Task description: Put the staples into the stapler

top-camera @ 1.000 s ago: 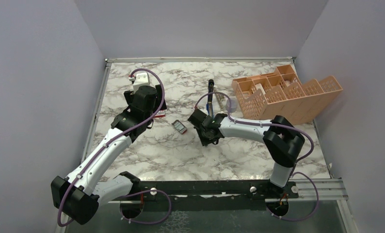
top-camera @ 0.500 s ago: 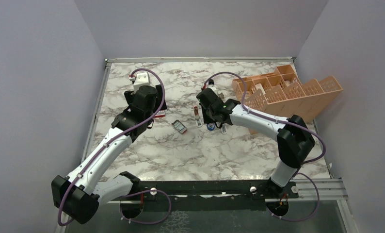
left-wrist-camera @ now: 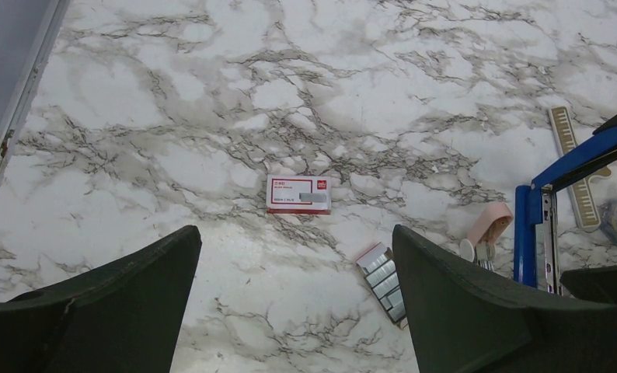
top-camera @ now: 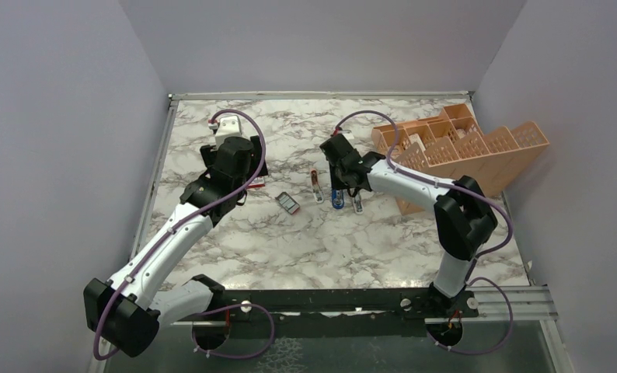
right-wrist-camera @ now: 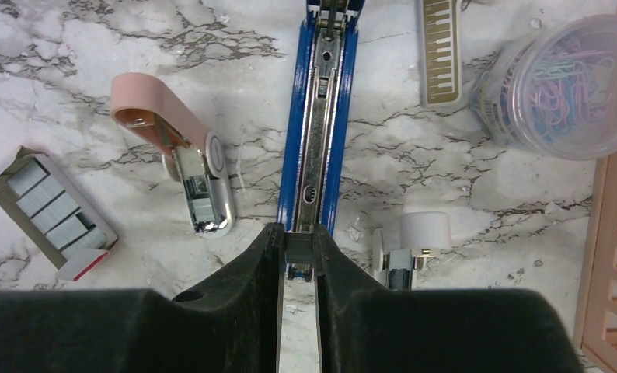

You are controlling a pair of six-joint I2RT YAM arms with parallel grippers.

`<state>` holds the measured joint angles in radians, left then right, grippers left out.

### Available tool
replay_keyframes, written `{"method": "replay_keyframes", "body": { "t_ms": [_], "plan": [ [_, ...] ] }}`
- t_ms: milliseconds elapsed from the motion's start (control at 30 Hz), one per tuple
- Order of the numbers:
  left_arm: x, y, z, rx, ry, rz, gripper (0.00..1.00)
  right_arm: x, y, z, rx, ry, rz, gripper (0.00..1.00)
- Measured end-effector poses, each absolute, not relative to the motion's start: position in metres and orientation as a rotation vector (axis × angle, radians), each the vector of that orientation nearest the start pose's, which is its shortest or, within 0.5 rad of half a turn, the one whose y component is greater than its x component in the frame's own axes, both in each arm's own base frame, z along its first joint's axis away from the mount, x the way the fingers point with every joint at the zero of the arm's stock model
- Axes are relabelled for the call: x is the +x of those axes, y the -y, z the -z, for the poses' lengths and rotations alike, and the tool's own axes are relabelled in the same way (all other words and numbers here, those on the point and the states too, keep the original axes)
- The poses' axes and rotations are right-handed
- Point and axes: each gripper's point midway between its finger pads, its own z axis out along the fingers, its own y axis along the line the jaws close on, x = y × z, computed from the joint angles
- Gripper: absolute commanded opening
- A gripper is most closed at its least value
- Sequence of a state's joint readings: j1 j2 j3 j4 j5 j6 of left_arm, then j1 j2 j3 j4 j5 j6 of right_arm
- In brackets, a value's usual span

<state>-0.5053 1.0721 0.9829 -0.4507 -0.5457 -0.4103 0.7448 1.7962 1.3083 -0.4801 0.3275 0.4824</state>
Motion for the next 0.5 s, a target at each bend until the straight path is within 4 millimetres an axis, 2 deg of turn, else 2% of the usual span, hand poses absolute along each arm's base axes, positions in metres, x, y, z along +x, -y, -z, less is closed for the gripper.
{"method": "replay_keyframes", "body": {
  "t_ms": [500],
  "plan": [
    [0.321,0.09,-0.228,-0.219,-2.023,-0.007,0.93,0.349,-0.26,-0.063,-0.179,-2.497,-0.072,0.22]
  ]
}}
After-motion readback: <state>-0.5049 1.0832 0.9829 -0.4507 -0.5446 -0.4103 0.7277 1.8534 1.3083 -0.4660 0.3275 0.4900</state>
